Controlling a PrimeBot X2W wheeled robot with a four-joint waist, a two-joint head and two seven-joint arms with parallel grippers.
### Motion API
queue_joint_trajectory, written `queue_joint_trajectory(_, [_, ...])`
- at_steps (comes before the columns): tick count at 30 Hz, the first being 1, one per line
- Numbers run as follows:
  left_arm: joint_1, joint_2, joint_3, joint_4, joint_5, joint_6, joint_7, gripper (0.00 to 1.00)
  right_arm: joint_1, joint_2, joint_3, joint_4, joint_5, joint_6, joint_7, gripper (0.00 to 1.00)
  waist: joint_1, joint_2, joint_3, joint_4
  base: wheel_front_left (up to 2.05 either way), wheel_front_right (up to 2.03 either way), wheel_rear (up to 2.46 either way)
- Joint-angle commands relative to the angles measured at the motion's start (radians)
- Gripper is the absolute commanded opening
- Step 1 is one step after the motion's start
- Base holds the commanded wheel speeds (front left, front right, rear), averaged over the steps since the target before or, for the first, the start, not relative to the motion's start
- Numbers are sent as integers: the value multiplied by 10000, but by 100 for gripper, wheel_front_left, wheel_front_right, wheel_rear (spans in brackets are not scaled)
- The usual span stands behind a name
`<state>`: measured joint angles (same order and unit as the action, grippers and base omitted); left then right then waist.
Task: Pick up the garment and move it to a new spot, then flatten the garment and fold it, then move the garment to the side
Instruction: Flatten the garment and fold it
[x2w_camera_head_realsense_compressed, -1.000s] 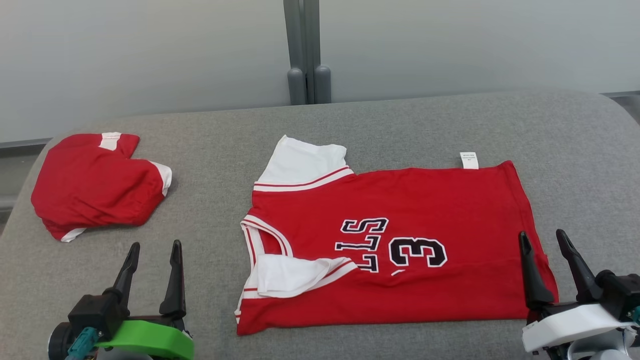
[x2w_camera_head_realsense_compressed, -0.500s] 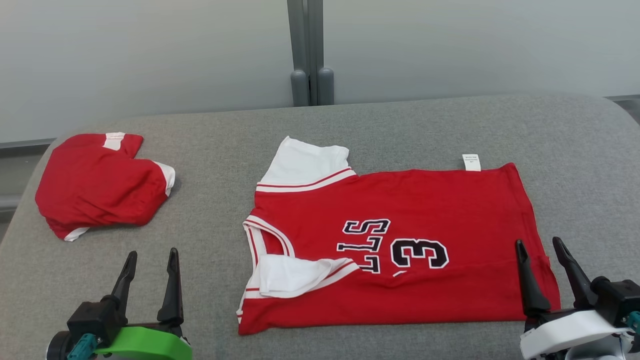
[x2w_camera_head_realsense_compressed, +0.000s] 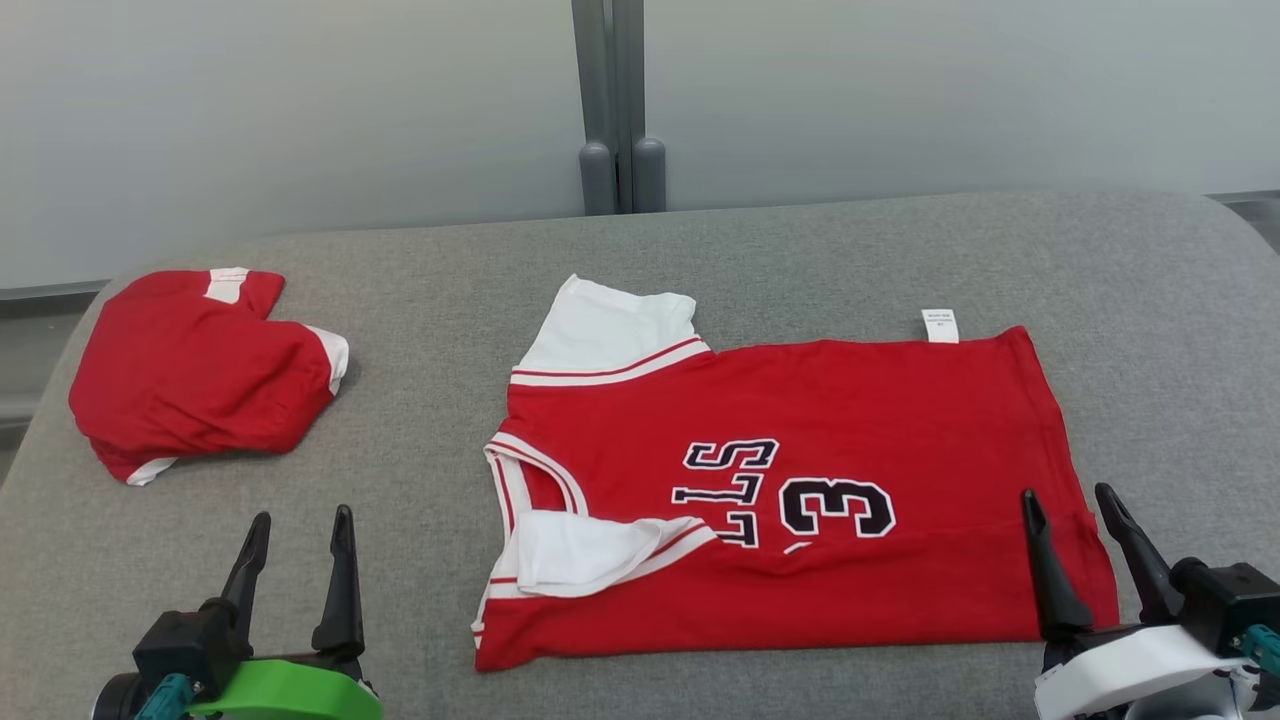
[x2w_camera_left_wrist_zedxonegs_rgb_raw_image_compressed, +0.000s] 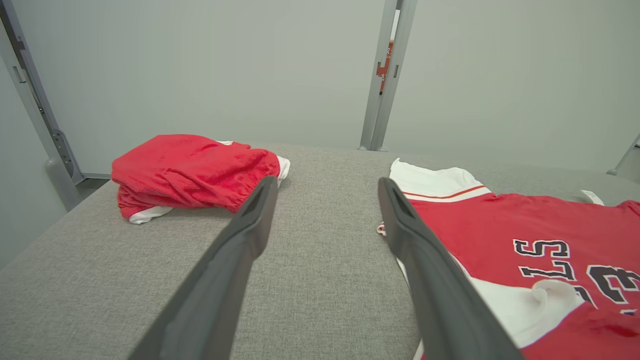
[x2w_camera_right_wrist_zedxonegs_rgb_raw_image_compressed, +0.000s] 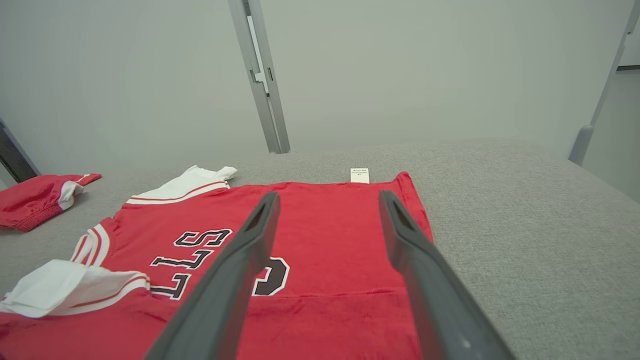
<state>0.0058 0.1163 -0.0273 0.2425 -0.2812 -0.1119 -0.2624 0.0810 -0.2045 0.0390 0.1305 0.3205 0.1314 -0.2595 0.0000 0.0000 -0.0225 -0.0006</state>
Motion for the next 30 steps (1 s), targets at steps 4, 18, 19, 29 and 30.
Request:
queue_joint_trajectory(4, [-1,3,21,142,181,-56,-33,100,-229,-138,29,80,-6,-14,61,100,0,0,46,-83,0,0,0])
queue_joint_trajectory(18, [-4134,970,-1032,759,468,-187,694,100,-3602,-1218,346,953,125,-14,1037,100,0,0,1679,-731,0,0,0])
queue_joint_trajectory(19, [-4645,1053,-1168,857,396,-175,843,100,-4030,-1300,434,1111,167,-14,1169,100,0,0,1948,-820,0,0,0])
queue_joint_trajectory(29, [-8666,1795,-3025,2705,-722,-179,1992,100,-7298,-1942,1980,3485,952,-16,1989,100,0,0,4114,-1592,0,0,0])
queue_joint_trajectory(30, [-8896,1820,-3195,2949,-866,-178,2078,100,-7520,-1987,2108,3720,1017,-16,1999,100,0,0,4249,-1641,0,0,0])
